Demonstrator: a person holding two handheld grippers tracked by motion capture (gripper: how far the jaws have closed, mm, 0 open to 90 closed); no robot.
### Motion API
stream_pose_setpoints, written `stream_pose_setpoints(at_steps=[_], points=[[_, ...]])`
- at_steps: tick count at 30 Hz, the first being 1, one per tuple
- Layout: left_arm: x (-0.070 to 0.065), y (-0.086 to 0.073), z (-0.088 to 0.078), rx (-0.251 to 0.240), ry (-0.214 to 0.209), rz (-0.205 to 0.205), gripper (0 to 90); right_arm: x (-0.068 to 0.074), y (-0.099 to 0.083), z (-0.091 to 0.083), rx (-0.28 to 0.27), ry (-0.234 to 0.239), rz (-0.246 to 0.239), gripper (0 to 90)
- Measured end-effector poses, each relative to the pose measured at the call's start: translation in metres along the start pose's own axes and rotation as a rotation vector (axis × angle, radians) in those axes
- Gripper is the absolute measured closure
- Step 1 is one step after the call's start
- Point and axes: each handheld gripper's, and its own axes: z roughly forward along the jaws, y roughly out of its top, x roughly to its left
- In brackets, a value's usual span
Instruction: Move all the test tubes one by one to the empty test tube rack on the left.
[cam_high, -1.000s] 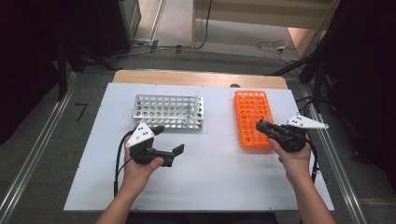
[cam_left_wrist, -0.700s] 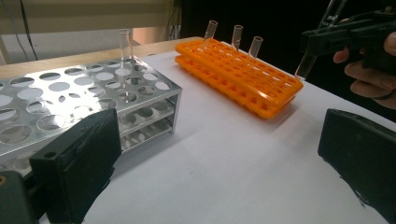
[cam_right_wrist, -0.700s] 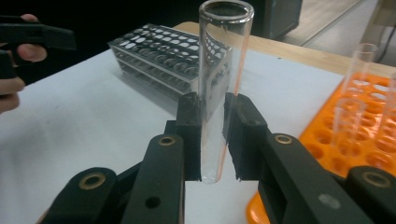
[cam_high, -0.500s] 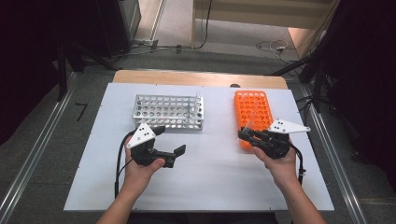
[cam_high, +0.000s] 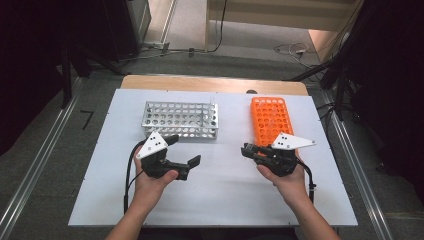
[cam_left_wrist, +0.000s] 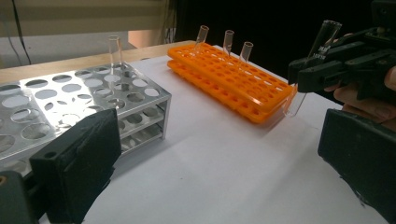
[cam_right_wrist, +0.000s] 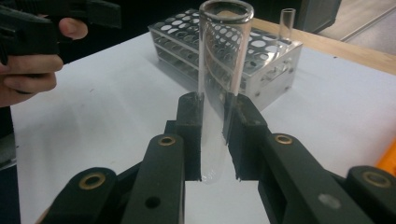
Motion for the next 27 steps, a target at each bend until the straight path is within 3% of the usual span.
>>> stream_pose_setpoints(at_steps=[17, 21, 23, 27], points=[[-0.008, 0.004, 0.001, -0.006, -0.06, -0.005, 3.2, 0.031, 0.0, 0.025, 0.043, 0.071, -0.055, 74.1], [-0.012, 0.006, 0.003, -0.005, -0.081, -0.002, 8.4, 0.038, -0.002, 0.031, 0.055, 0.084, -0.072, 74.1], [-0.016, 0.007, 0.004, -0.005, -0.067, 0.003, 12.0, 0.039, -0.003, 0.033, 0.059, 0.086, -0.076, 74.1], [-0.023, 0.006, 0.01, 0.02, -0.08, 0.007, 22.8, 0.041, -0.005, 0.036, 0.072, 0.095, -0.08, 74.1]])
